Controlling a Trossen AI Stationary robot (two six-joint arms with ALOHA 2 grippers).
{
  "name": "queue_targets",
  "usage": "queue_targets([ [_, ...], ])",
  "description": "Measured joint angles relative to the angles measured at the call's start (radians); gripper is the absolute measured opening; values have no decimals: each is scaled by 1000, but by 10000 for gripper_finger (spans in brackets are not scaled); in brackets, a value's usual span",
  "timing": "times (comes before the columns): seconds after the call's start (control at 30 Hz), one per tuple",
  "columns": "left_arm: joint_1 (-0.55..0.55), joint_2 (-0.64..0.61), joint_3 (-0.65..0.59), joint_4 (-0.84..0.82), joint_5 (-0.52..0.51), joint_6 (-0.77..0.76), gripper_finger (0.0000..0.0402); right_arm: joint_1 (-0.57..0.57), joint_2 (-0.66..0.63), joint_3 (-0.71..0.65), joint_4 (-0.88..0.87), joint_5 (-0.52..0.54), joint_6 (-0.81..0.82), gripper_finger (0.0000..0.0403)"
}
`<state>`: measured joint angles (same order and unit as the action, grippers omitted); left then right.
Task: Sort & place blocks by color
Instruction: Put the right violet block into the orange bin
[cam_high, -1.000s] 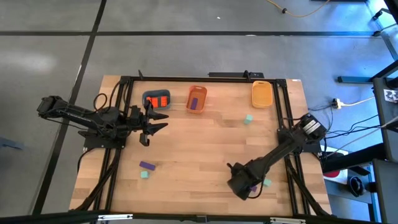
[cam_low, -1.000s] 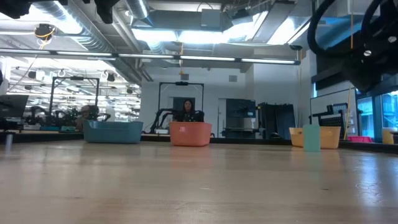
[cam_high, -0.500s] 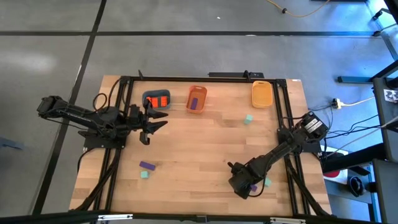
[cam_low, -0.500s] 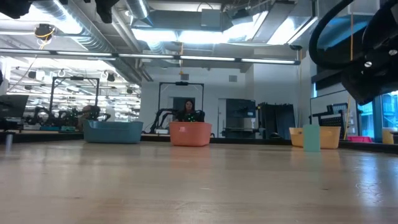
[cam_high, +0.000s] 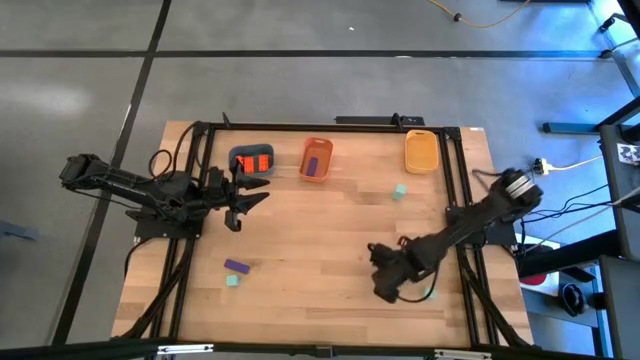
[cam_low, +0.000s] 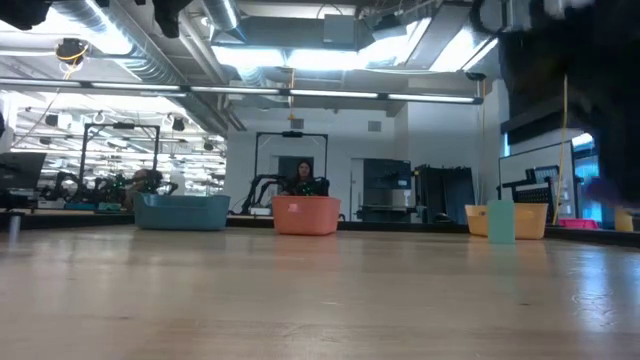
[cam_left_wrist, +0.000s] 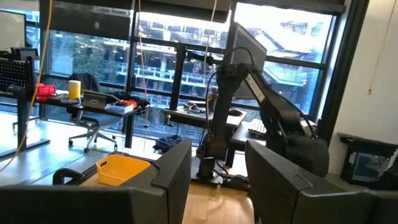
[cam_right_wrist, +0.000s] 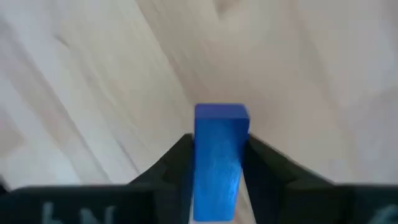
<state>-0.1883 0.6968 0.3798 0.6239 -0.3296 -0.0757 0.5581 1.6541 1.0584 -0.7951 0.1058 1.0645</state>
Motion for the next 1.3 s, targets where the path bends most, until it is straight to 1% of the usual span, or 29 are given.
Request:
queue_targets([
  [0.1,0,0,0,-1,0,0,143,-67,-82,0,80,108,-108,106],
  [0.17,0,0,0,-7,0,0,143,-119,-127,1,175,171,-210,106],
  [0.2,0,0,0,-7,0,0,143,-144,-139,1,234,182,-264,106],
  [0.27,0,0,0,-9,0,0,143,-200,-158,1,376,176,-366,106],
  [0.4,0,2,0,-18,4,-1,143,-303,-159,1,708,109,-562,106],
  [0.47,0,4,0,-35,5,-17,143,-344,-152,1,863,65,-608,106],
  [0.53,0,4,0,-43,6,-52,143,-372,-151,1,968,28,-656,106],
  [0.6,4,4,0,-58,6,-96,143,-393,-151,2,1042,24,-686,106],
  [0.7,20,4,-1,-60,1,-193,145,-413,-151,2,1106,23,-709,106],
  [0.77,33,8,-1,-66,8,-243,152,-422,-151,2,1130,2,-720,106],
  [0.9,53,39,6,-80,43,-335,177,-429,-150,2,1135,-15,-729,106],
  [0.97,61,77,40,-106,79,-356,194,-432,-150,3,1147,-14,-730,106],
  [1.03,70,129,81,-140,111,-356,213,-434,-151,3,1145,-14,-731,106],
  [1.17,89,248,177,-182,152,-297,247,-443,-151,3,1153,-24,-734,106],
  [1.23,100,305,218,-203,172,-261,259,-445,-151,3,1152,-24,-745,106],
  [1.3,111,361,256,-208,194,-258,267,-449,-151,3,1152,-23,-768,106],
])
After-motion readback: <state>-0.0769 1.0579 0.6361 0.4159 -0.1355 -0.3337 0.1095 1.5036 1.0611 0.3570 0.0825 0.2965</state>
